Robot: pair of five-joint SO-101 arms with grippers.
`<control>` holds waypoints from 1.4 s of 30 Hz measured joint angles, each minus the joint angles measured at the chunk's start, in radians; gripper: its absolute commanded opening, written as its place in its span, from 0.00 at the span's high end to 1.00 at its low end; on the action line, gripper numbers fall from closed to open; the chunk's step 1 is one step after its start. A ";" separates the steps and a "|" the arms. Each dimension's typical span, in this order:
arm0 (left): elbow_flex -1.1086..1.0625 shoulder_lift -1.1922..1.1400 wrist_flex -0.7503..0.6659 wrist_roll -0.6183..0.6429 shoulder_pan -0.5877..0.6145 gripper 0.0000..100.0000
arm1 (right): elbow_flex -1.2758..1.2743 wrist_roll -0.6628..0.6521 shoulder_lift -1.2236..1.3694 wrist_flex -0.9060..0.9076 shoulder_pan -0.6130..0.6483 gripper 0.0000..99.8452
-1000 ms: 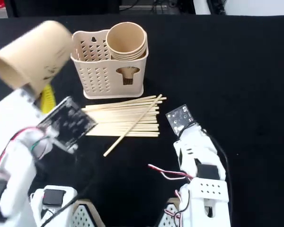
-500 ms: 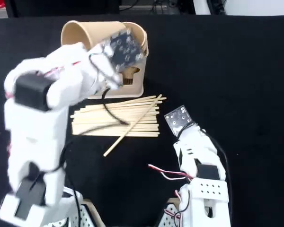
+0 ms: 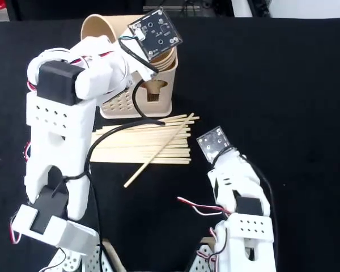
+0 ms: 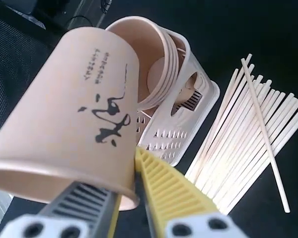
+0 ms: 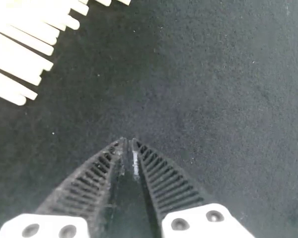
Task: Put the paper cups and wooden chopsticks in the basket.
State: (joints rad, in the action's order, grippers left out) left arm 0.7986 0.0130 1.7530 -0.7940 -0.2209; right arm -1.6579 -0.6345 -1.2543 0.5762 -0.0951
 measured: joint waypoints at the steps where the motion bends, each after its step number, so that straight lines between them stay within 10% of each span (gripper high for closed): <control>1: 0.000 -0.003 0.000 0.000 0.000 0.97 | 0.000 0.000 0.000 0.000 0.000 0.99; 33: 0.020 -0.044 -0.086 0.175 0.002 0.87 | 0.000 0.000 0.000 0.000 0.000 0.99; 42: 0.020 0.009 -0.235 0.500 0.002 0.87 | 0.000 0.000 0.000 0.000 0.000 0.99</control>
State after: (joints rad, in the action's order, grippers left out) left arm 0.8186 0.0222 1.5182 -0.2938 -0.2194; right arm -1.6579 -0.6345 -1.2543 0.5762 -0.0951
